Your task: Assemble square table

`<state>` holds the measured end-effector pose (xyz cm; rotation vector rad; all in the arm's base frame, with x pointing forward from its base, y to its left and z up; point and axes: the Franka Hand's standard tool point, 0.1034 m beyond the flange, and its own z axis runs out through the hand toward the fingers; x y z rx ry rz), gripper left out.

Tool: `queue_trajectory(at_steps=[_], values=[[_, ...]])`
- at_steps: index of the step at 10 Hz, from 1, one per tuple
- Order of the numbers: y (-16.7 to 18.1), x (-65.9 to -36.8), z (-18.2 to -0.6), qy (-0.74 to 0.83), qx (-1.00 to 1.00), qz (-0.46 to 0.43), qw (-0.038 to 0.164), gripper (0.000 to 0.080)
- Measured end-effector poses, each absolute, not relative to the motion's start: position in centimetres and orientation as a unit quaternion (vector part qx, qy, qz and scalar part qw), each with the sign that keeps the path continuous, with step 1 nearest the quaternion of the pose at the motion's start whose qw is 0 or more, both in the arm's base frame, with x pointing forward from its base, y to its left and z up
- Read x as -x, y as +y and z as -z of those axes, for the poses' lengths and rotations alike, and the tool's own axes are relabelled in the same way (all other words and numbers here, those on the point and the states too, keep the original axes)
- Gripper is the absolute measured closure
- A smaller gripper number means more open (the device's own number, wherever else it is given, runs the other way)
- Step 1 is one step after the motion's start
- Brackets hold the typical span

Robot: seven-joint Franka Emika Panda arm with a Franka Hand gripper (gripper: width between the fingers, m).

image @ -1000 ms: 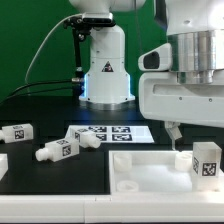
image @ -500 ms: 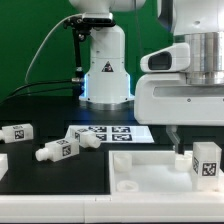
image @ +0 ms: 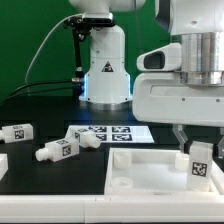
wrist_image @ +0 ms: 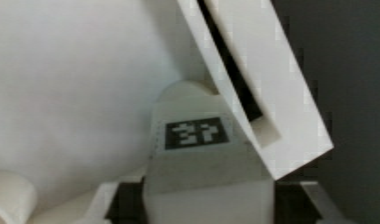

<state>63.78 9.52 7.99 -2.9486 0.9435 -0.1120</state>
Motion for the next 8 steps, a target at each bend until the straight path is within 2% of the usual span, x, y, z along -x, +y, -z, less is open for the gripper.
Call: queue_trajectory(at_steps=[2,6,7,8], values=[[8.2,-63.6,-8.0,0.380,0.924,0.043,0.007,0.0505],[7.5,-63.5,-8.0,0.391,0.919,0.044,0.001,0.0505],[7.5,-63.5,-8.0,0.391,0.919,0.044,0.001,0.0427],[7.5,-63.5,-8.0,0.391,0.919,0.044,0.001,0.0243]])
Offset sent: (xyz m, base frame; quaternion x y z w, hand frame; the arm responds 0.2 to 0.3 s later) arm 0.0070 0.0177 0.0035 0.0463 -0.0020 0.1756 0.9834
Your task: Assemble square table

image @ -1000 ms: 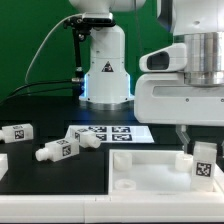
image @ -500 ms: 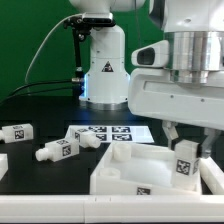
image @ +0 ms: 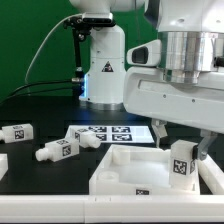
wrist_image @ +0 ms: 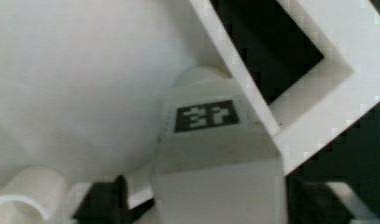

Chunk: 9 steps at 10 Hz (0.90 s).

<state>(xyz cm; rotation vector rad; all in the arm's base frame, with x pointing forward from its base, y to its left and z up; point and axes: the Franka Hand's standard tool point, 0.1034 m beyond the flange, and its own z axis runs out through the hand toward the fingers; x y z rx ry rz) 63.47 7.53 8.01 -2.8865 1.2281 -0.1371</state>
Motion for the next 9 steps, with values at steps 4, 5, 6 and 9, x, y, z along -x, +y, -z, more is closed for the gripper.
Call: queue_trajectory(at_steps=[4,5,6,9], values=[[7.7,-64.2,-11.3,0.359,0.932,0.048,0.012,0.0154],[8.0,-64.2,-11.5,0.363,0.930,0.051,0.008,0.0154],[7.9,-64.1,-11.2,0.363,0.930,0.049,0.008,0.0151],[7.7,-64.1,-11.2,0.348,0.936,0.049,0.007,0.0151]])
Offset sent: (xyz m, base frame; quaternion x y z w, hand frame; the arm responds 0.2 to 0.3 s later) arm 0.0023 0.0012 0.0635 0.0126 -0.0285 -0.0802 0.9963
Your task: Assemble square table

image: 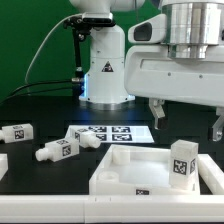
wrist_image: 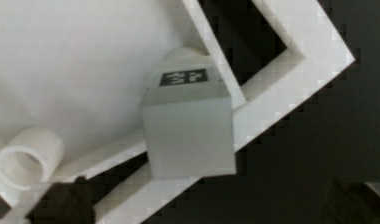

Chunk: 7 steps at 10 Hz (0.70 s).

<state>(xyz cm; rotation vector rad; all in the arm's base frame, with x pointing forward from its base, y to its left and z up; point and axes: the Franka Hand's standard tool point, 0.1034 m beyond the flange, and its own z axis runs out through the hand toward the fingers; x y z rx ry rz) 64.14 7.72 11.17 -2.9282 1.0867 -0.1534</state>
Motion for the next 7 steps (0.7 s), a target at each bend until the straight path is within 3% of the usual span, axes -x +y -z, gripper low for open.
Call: queue_trajectory(at_steps=[3,7], values=[[3.9,-62.3,-11.6,0.248,0.968,0.043,0.003,0.0151],[3.6,-61.8,-11.5,0.181,0.983,0.041,-0.001,0.0151]])
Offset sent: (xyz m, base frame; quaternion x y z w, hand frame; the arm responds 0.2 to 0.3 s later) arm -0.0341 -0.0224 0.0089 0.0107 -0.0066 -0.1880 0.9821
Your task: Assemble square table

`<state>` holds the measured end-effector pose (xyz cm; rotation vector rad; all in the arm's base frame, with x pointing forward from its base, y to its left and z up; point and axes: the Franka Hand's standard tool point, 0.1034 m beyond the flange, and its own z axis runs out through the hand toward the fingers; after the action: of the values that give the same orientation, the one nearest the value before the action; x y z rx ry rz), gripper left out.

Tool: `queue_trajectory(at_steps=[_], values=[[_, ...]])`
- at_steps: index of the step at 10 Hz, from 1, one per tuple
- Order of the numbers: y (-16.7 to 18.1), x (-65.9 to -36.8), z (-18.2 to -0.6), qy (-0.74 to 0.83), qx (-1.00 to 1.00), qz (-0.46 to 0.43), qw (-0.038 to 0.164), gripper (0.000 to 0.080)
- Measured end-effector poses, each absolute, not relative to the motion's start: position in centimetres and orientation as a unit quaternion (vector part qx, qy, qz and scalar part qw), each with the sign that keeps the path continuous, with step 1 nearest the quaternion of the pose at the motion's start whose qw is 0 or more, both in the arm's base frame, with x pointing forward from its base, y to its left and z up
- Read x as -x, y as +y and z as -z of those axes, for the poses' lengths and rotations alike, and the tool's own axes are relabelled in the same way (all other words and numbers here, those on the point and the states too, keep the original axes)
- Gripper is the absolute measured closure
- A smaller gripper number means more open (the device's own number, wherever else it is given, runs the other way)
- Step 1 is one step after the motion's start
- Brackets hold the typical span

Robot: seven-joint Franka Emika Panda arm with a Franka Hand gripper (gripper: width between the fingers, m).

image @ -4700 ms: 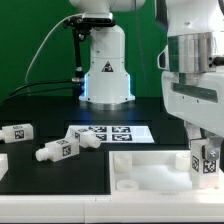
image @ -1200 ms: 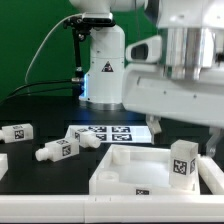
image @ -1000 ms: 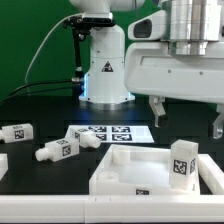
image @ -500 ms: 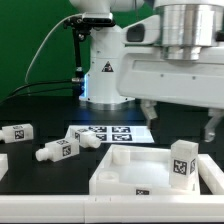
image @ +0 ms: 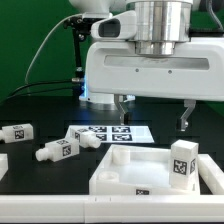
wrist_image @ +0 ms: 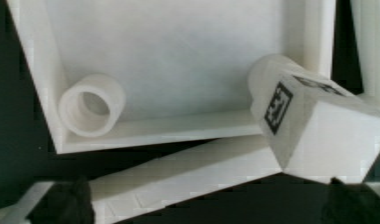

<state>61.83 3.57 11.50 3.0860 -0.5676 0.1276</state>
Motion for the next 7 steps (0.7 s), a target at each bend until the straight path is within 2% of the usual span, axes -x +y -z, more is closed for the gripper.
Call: queue_trajectory(at_steps=[1,3,5,7], values=[[3.3,-61.7,-11.5,-0.185,-0.982,-0.041,-0.001,0.0151],[-0.8,-59.5,-11.1,-0.209,-0.977,-0.047,-0.014,0.0151],[-4.3,-57.4,-11.4,-0.222,-0.974,-0.043,-0.011,0.0151],[-4.2,-57.2,-11.3,-0.252,-0.967,-0.040,-0.012,0.0151]])
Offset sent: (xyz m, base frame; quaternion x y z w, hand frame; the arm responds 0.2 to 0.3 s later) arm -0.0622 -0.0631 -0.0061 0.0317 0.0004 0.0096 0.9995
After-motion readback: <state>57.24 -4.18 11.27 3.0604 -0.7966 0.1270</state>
